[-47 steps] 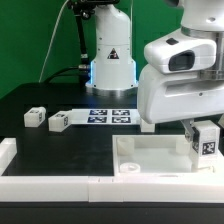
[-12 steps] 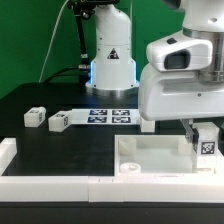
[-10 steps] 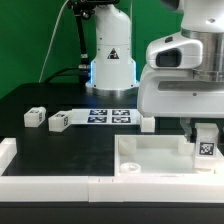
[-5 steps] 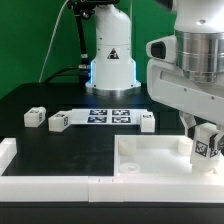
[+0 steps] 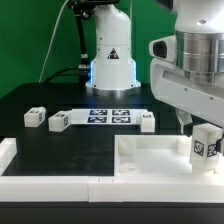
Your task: Assemble one leg
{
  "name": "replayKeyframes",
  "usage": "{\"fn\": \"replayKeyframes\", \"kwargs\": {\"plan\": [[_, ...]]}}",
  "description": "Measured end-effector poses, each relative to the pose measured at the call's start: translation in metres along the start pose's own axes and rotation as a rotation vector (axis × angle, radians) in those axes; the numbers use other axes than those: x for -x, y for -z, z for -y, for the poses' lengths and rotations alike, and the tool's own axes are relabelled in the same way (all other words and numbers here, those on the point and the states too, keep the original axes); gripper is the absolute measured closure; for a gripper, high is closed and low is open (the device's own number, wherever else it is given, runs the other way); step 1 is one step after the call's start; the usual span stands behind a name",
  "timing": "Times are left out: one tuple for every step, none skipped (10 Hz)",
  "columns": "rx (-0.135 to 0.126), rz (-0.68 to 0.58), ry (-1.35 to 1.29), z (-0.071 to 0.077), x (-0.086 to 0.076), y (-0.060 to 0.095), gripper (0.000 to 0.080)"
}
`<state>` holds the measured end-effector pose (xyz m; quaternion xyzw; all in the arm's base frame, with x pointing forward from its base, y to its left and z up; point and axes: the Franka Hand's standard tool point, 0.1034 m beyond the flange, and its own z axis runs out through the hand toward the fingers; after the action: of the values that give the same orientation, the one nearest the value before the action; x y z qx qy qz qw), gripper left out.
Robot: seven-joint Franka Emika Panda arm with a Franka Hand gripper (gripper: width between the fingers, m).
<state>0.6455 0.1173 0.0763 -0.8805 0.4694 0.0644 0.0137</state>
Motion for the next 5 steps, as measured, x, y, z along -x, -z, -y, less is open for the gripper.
{"fn": "replayKeyframes", "kwargs": {"plan": [[0.0, 0.0, 0.138, -0.0005, -0.0004, -0.0005, 0.0183], [-0.003, -0.004, 0.288, -0.0012, -0.0008, -0.0024, 0.0157], [0.004, -0.008, 0.395, -0.0009, 0.0016, -0.0032, 0.0157], [0.01, -0.013, 0.526, 0.0008, 0.0053, -0.0033, 0.0152], [0.012, -0.014, 0.664, 0.0015, 0.0065, -0.0033, 0.015]]}}
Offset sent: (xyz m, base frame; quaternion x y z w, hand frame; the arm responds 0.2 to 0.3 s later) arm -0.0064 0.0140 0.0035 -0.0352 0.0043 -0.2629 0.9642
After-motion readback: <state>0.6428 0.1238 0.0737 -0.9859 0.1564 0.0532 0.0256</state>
